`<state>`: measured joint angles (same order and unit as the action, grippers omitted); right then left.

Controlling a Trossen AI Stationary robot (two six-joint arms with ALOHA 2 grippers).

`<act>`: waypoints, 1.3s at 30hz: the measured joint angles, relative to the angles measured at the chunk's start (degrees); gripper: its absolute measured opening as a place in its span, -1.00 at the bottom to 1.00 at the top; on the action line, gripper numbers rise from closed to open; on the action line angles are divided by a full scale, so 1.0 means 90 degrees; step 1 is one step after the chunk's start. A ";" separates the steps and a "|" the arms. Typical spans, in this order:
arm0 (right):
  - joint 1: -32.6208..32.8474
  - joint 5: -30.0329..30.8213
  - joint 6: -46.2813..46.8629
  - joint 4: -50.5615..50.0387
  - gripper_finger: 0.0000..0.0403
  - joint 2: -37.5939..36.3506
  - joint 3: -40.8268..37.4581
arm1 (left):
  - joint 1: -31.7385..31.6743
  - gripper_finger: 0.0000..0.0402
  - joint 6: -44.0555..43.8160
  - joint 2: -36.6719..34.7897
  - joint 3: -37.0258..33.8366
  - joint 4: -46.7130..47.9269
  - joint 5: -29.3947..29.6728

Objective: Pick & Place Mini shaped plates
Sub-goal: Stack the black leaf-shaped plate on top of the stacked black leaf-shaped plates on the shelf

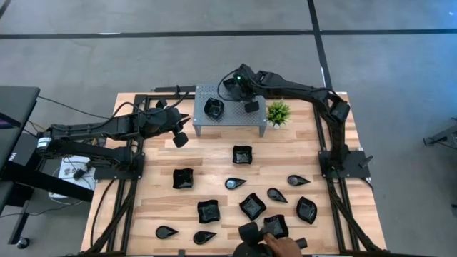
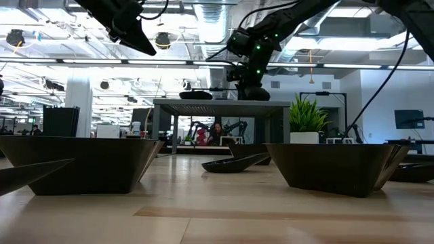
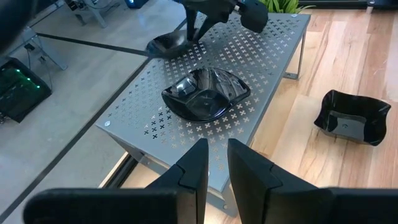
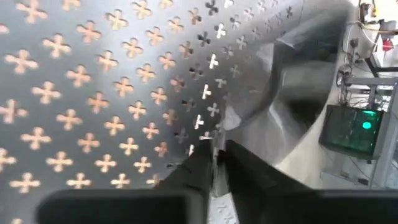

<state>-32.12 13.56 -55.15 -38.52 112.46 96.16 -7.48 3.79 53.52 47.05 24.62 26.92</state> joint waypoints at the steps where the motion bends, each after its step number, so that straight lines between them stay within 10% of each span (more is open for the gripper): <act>1: 0.0029 0.0016 0.0063 -0.0006 -0.89 -0.0008 -0.0002 | 0.0000 -0.69 0.0000 0.0000 0.0000 0.0000 0.0000; 22: 0.1935 0.0311 0.5592 -0.0857 -0.99 -0.0087 0.1248 | 0.0000 -0.69 0.0000 0.0000 0.0000 0.0000 0.0000; 39: 0.2313 0.0684 0.5639 -0.0670 -0.90 -0.0068 0.1243 | 0.0000 -0.69 -0.0002 0.0000 0.0000 0.0000 0.0000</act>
<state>-11.30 19.72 -4.40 -44.56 111.85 107.35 -7.49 3.77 53.52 47.06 24.62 26.92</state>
